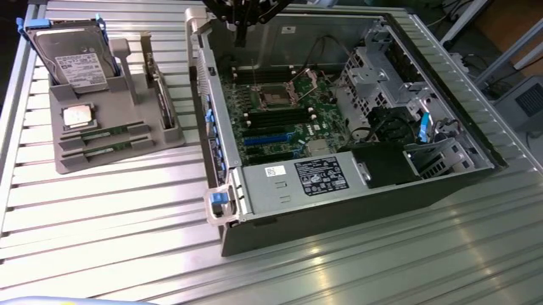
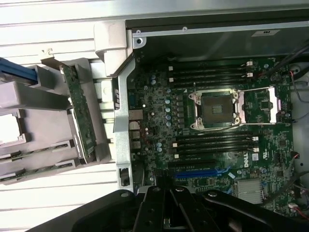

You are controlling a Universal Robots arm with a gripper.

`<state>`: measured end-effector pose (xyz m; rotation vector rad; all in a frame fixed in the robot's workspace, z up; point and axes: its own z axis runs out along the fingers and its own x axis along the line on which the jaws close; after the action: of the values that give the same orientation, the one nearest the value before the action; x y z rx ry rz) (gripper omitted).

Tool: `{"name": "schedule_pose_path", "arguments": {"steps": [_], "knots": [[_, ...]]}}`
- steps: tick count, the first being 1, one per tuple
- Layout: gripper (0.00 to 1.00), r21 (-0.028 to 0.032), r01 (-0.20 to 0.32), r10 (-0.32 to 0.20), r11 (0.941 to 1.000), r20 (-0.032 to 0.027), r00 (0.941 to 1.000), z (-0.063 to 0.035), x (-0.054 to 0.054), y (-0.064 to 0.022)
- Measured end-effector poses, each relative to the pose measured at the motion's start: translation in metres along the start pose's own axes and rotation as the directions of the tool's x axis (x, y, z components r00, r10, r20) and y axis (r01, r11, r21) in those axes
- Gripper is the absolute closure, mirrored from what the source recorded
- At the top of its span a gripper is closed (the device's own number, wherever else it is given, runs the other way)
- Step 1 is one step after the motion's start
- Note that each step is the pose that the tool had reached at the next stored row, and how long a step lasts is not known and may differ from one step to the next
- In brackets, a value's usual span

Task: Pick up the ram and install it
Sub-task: 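Reach for the ram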

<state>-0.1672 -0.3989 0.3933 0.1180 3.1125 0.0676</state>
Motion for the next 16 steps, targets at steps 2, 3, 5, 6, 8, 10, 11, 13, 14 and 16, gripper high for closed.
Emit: {"name": "schedule_pose_path", "arguments": {"steps": [2, 3, 5, 6, 8, 10, 11, 13, 14, 16], "knots": [[0.89, 0.0, 0.0, 0.0, 1.0, 0.0, 1.0, 0.0, 0.0009, -0.0001], [0.89, 0.0, 0.0, 0.0, 1.0, 0.0, 1.0, -0.0001, 0.0014, -0.0001], [0.89, 0.0, 0.0, 0.0, 1.0, 0.0, 1.0, -0.0001, 0.0028, -0.0002], [0.89, 0.0, 0.0, 0.0, 1.0, 0.0, 1.0, -0.0001, 0.0034, -0.0003], [0.89, -0.0001, 0.0, 0.0, 1.0, 0.0001, 1.0, -0.0001, 0.0042, -0.0003], [0.89, 0.0, 0.0, 0.0, 1.0, 0.0, 1.0, -0.0001, 0.0051, -0.0004], [0.89, 0.0, 0.0, 0.0, 1.0, 0.0, 1.0, -0.0001, 0.0058, -0.0004], [0.89, 0.0, 0.0, 0.0, 1.0, 0.0, 1.0, -0.0002, 0.0071, -0.0005], [0.89, 0.0001, 0.0, 0.0, 1.0, 0.0, 1.0, -0.0002, 0.0076, -0.0006], [0.89, 0.0001, 0.0, 0.0, 1.0, 0.0, 1.0, -0.0002, 0.0084, -0.0006]]}}
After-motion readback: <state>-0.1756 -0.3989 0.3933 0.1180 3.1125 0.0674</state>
